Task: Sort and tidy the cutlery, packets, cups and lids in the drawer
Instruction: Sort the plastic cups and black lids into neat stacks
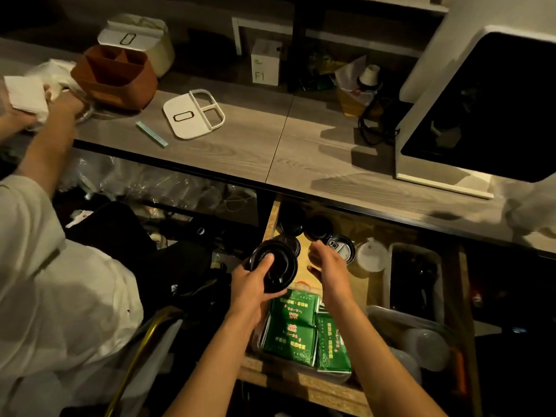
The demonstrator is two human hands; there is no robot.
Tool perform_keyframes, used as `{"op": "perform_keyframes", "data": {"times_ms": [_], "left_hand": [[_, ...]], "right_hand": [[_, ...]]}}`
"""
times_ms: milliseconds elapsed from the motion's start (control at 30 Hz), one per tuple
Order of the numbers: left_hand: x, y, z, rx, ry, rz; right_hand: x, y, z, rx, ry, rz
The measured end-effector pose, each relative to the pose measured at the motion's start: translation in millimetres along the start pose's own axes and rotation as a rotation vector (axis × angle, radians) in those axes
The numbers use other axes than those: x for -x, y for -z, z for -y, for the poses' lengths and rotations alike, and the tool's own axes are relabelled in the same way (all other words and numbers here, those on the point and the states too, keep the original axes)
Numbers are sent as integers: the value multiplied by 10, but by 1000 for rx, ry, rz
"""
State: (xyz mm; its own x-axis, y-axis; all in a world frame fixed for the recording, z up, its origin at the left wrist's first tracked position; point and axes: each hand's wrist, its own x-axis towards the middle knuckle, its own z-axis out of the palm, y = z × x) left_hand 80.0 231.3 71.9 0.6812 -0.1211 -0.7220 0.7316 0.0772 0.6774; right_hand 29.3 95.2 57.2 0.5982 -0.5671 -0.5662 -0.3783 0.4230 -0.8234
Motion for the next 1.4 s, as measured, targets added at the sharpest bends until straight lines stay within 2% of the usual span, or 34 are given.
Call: {"op": "perform_keyframes", "data": {"times_ms": [100,267,433,700,833,1000,1167,1400], "left_hand": [[-370,47,82,86,31,-74],[-812,35,185,86,7,-84],[-1069,-12,302,84,14,-102],[-1183,-14,368,29,12,-135],[-1142,-5,365,-5,13,-113],[-1018,-62,341,-11,85,-74],[-881,-174,313,-35,77,1],[-541,-314,209,28,44,117]], "right_hand": [[-571,-22,-243,81,-62,-48],[-1307,-110,-658,298,-148,-19],[-1761,-181,-907,306,-238,7],[-2000,-248,-1141,452,-221,54],[-1860,-222,-1060,317,-211,34],[-1465,-119,-637,122,-52,-11],[-916,49,-201,121,220,-5],[-312,153,28,637,656,35]]}}
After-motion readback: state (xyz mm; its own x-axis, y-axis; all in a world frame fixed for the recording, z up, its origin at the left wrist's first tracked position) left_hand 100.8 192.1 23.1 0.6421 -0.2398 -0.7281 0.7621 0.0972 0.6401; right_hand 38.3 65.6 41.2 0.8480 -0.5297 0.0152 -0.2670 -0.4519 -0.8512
